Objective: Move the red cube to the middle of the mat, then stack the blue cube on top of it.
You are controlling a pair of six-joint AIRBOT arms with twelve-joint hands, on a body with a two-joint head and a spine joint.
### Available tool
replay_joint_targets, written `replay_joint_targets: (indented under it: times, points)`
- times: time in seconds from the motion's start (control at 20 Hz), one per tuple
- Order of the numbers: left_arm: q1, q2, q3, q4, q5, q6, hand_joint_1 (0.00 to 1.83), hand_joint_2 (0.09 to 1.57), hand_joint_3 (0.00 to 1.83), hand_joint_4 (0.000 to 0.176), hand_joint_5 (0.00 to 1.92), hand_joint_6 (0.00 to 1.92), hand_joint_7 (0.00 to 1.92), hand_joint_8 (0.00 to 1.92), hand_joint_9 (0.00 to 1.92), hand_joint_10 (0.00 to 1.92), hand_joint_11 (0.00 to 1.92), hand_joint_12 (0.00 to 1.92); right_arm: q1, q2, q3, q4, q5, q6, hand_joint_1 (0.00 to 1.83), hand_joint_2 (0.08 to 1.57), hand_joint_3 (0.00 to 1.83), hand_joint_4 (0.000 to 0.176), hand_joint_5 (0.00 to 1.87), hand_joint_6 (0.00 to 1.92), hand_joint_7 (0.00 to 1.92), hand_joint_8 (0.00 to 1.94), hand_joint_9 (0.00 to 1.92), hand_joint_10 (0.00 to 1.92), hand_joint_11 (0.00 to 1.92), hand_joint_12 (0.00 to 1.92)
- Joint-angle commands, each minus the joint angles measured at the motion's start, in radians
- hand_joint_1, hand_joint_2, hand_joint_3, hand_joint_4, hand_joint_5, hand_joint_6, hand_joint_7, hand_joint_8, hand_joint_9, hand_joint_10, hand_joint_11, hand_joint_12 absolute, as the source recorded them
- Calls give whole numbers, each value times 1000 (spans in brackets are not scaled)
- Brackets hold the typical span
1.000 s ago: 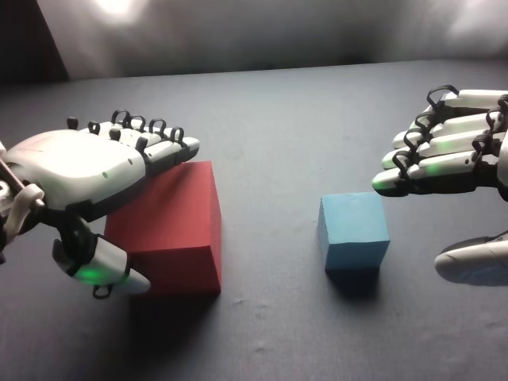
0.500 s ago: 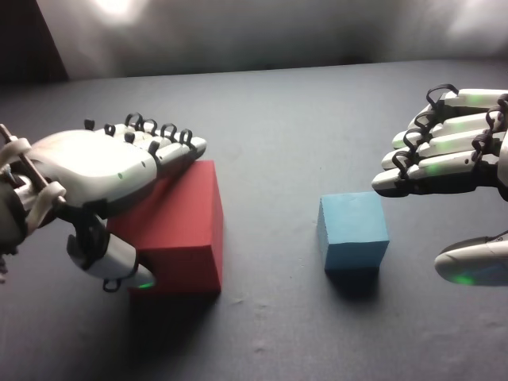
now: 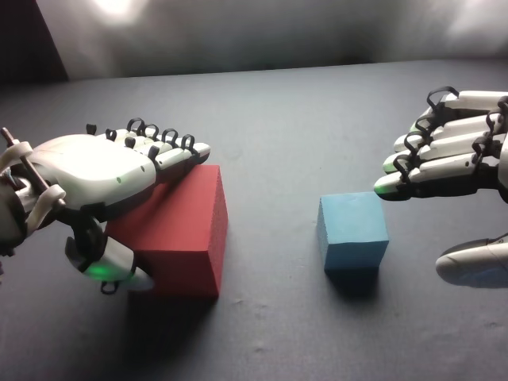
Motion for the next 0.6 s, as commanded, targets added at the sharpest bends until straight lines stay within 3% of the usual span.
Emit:
replay_joint_targets:
  times: [0.0,0.1,0.2,0.25,0.3,0.35,0.4,0.45,0.5,0.55]
  points:
    - [3,4,7,13,-33,8,1023,900,6,0,0,0,0,0,0,0,0,0,5,9,1,32,101,2,0,1255,0,0,420,1,389,1,335,2,0,710]
    - [3,5,7,13,-33,8,1041,946,22,0,28,9,18,6,0,0,0,0,5,9,1,32,101,2,0,1258,1,0,403,0,379,0,329,1,0,698]
    - [3,3,10,13,-33,8,1114,1045,12,0,125,5,142,7,124,10,28,18,5,9,1,32,102,2,0,1258,0,0,402,1,368,2,319,3,0,682]
    - [3,2,11,13,-33,8,1141,1136,0,0,234,5,270,3,241,8,16,338,5,9,1,32,103,2,0,1257,0,0,437,7,403,7,353,10,0,768]
    - [3,2,12,13,-33,8,1145,1139,0,0,244,4,281,2,252,6,2,420,5,9,1,32,103,2,0,1256,0,0,440,7,406,7,356,10,0,774]
    - [3,2,12,13,-33,8,1226,1126,0,0,414,20,478,27,436,53,0,747,5,9,1,32,103,2,0,1257,0,0,406,5,376,5,326,5,0,701]
    - [4,2,12,13,-33,8,1226,1126,0,0,414,20,478,27,436,53,0,747,5,9,1,32,103,1,0,1257,0,0,406,5,376,5,326,5,0,701]
    - [4,3,12,13,-31,9,1246,1152,7,0,601,69,601,50,545,91,0,921,5,9,1,32,103,1,0,1263,2,0,419,8,382,6,331,7,0,716]
    - [4,3,12,12,-31,9,1139,1217,0,0,726,1050,672,86,595,147,0,1180,5,9,1,32,103,1,0,1268,2,0,413,4,385,4,335,6,0,705]
    - [3,4,12,11,-31,9,1123,1192,34,0,786,1212,697,181,504,418,0,1231,4,9,1,32,104,0,0,1273,4,0,410,2,382,3,330,3,0,701]
